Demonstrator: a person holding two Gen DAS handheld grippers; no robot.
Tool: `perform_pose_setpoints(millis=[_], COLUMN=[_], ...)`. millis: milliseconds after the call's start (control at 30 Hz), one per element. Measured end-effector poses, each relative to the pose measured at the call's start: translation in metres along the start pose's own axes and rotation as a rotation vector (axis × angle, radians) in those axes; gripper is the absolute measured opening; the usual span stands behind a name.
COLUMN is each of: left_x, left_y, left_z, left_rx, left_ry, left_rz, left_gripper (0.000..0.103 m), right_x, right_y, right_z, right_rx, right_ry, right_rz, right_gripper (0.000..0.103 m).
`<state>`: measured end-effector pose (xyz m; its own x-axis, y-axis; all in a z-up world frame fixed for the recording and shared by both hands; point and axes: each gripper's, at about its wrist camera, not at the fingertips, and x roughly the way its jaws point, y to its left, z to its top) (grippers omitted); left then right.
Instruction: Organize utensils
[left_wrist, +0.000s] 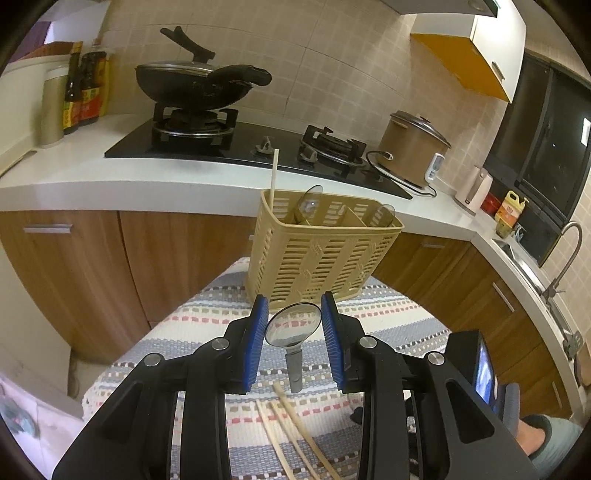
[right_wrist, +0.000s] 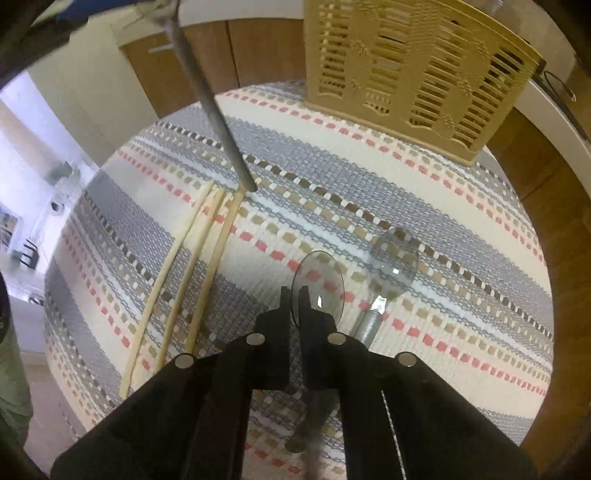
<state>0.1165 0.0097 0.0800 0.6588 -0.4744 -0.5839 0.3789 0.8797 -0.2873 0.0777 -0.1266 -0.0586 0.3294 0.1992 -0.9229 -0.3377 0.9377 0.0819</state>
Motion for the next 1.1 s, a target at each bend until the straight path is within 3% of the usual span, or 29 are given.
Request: perform_pose_setpoints(millis=[267, 433, 467, 500, 567, 700, 933, 1100], left_x=[0.0, -0.002, -0.003, -0.003, -0.003, -0.003, -0.003, -0.001], left_y=[-0.002, -0.006, -0.006, -0.006, -0.005, -0.004, -0.003, -0.001], left_z=[-0.001, -0.001, -0.001, -0.001, -0.001, -0.001, -0.003, -0.004], left_rx=[0.007, 0.021, 0.021, 0.019, 0.015, 0.011, 0.022, 0.017], left_ry=[-0.003, -0.006, -0.006, -0.006, -0.006, -0.004, 0.004, 0.008], left_rz=[-0.002, 0.001, 0.001, 0.001, 0.0, -0.004, 0.003, -0.001], left_gripper=[0.028, 0.028, 0.028, 0.028, 0.028, 0.028, 0.028, 0.028], right_x=[-0.043, -0.054, -0.052, -0.049, -0.048, -0.043, -0.039, -0.036], right_y=[-0.019, -0.018, -0.02, -0.018, -0.017, -0.022, 0.013, 0.03], right_z=[-0.01, -0.015, -0.015, -0.015, -0.016, -0.016, -0.025, -0.031], right_rx=[0.032, 0.01, -0.004, -0.012, -0.027, -0.017, -0.233, -0.351], right_ry=[-0.077, -0.081, -0.046, -0.033, -0.053, -0.026, 0.037, 0.07], right_rz=[0.013, 0.089, 0.099, 0.084, 0.055, 0.088, 0.107, 0.041], right_gripper=[0.0, 0.003, 0.012, 0.031, 0.056, 0.056, 0.055, 0.055])
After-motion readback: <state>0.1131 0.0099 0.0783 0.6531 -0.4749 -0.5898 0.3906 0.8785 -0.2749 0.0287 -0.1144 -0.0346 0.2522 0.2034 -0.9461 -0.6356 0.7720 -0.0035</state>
